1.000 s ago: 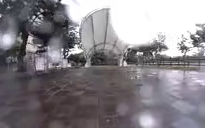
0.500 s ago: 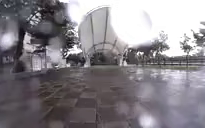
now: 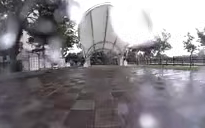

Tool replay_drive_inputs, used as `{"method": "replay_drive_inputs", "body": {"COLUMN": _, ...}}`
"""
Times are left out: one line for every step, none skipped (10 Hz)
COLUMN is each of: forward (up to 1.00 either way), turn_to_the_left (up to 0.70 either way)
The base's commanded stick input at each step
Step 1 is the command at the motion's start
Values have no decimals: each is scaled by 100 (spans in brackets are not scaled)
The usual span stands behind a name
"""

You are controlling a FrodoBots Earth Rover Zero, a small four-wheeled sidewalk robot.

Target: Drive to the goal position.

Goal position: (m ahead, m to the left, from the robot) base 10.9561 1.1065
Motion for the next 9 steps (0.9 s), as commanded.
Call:
{"method": "replay_drive_inputs", "body": {"forward": 100, "turn_to_the_left": 0}}
{"method": "replay_drive_inputs", "body": {"forward": 100, "turn_to_the_left": 0}}
{"method": "replay_drive_inputs", "body": {"forward": 100, "turn_to_the_left": 0}}
{"method": "replay_drive_inputs", "body": {"forward": 100, "turn_to_the_left": 0}}
{"method": "replay_drive_inputs", "body": {"forward": 100, "turn_to_the_left": 0}}
{"method": "replay_drive_inputs", "body": {"forward": 100, "turn_to_the_left": 0}}
{"method": "replay_drive_inputs", "body": {"forward": 100, "turn_to_the_left": 0}}
{"method": "replay_drive_inputs", "body": {"forward": 100, "turn_to_the_left": 0}}
{"method": "replay_drive_inputs", "body": {"forward": 100, "turn_to_the_left": 0}}
